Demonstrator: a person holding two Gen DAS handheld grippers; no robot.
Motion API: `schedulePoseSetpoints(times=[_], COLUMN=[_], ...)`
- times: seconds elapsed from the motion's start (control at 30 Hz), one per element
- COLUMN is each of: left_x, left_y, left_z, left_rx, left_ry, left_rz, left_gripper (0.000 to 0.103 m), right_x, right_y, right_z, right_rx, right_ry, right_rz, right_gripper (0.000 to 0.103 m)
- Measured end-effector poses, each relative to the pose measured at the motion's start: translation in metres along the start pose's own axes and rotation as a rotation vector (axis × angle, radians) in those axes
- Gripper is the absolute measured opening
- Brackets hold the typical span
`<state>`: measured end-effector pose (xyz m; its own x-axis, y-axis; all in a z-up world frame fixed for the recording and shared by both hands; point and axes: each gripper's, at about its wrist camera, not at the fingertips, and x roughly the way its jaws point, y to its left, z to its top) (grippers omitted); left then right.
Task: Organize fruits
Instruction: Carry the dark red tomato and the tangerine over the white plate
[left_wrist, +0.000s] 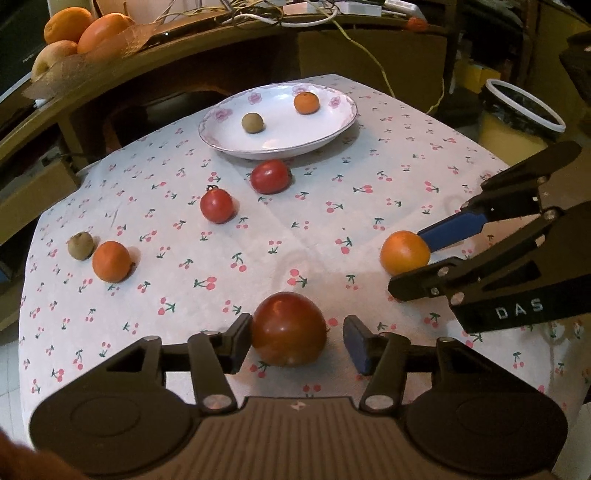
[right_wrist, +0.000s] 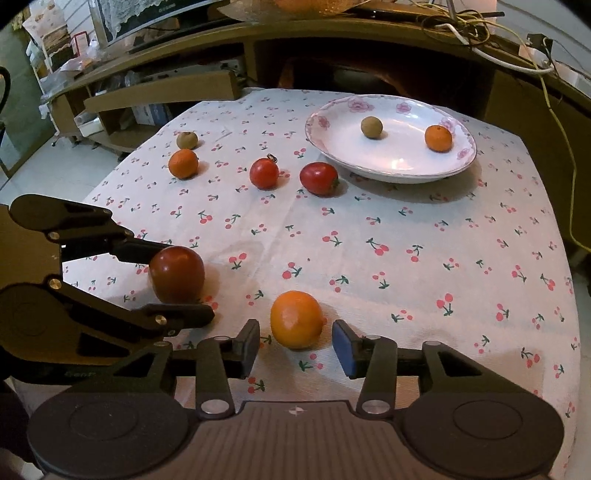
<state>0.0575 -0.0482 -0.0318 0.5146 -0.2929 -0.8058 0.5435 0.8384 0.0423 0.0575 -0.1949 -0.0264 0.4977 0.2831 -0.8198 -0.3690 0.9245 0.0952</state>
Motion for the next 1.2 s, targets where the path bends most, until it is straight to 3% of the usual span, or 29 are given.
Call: schedulePoseSetpoints(times=[0.37, 0.5, 1.2], left_x=[0.000, -0.002, 0.001], left_y=[0.005, 0.008, 0.006], left_z=[0.000, 0.002, 0.023], left_rx=[-0.029, -0.051, -0.079], left_ry=[0.011, 0.004, -0.027], left_rz=[0.005, 0.000, 0.005], left_gripper=[0.059, 0.047, 0.046], right_x=[0.001, 0.002, -0.005], right_y=[0.000, 0.000, 0.002], right_z=[0.002, 0.002, 0.014], right_rx=[0.003, -0.003, 0.039], right_ry=[0.007, 0.012, -0.017], right_rz=[0.012, 0.011, 0.010], right_gripper=[0.044, 0.032, 0.031])
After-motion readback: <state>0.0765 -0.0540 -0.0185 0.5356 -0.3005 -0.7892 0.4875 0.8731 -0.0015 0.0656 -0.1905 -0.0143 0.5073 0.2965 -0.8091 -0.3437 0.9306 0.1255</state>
